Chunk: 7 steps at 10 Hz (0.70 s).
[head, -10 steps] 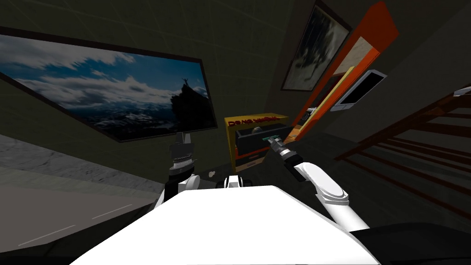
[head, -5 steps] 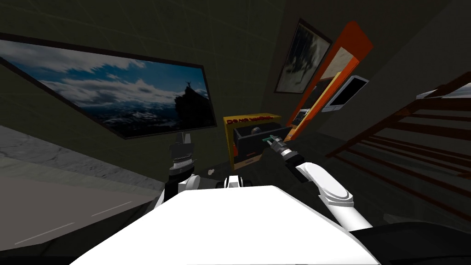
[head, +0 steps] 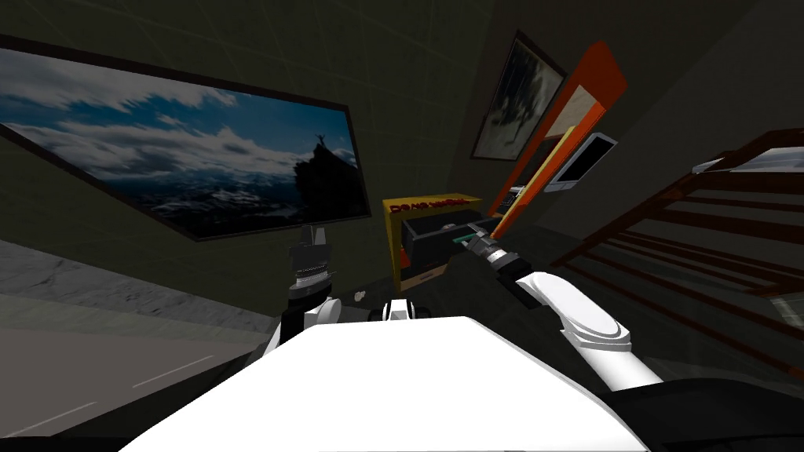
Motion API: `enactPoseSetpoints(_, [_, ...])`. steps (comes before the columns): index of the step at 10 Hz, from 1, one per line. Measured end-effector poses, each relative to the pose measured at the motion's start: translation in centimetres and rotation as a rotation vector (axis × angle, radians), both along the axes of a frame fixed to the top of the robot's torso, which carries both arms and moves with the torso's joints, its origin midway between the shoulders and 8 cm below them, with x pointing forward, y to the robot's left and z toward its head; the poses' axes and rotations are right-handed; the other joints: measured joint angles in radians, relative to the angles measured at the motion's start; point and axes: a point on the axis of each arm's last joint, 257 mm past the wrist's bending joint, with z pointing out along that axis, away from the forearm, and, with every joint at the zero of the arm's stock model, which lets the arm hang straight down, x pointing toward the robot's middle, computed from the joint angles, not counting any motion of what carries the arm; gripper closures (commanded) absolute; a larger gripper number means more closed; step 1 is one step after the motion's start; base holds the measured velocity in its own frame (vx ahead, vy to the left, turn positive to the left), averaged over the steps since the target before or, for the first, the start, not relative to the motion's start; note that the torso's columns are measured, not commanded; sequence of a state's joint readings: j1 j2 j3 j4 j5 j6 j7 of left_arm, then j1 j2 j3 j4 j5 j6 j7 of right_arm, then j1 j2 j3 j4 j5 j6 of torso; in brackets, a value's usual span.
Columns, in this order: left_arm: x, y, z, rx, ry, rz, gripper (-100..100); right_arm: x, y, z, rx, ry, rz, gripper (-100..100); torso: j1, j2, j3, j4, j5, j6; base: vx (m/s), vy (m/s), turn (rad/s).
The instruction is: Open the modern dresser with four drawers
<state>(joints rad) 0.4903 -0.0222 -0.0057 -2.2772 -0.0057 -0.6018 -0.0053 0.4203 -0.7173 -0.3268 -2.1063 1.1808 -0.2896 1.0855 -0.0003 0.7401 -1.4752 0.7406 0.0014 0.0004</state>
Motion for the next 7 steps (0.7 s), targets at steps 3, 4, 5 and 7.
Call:
enactPoseSetpoints(3, [0.0, 0.0, 0.0, 0.0, 0.0, 0.0, 0, -0.16, -0.31, 0.6, 0.007, 0.016, 0.017, 0, 0.002, 0.005, 0.003, 0.003, 0.002, 0.0, 0.012, 0.023, -0.022])
enactPoseSetpoints(4, [0.0, 0.0, 0.0, 0.0, 0.0, 0.0, 0, -0.17, -0.36, 0.42, 0.008, 0.019, 0.016, 0, 0.002, 0.004, 0.003, 0.002, 0.001, 0.0, 0.0, 0.0, 0.0])
enactPoseSetpoints(5, [0.0, 0.0, 0.0, 0.0, 0.0, 0.0, 0, -0.19, -0.4, 0.27, 0.008, 0.022, 0.015, 0, 0.003, 0.002, 0.002, 0.001, 0.001, 0.0, 0.0, 0.0, 0.0])
enactPoseSetpoints(7, [0.0, 0.0, 0.0, 0.0, 0.0, 0.0, 0, -0.21, -0.46, 0.05, 0.008, 0.027, 0.014, 0, 0.003, 0.0, 0.0, -0.001, 0.0, -0.001, 0.0, 0.0, 0.0])
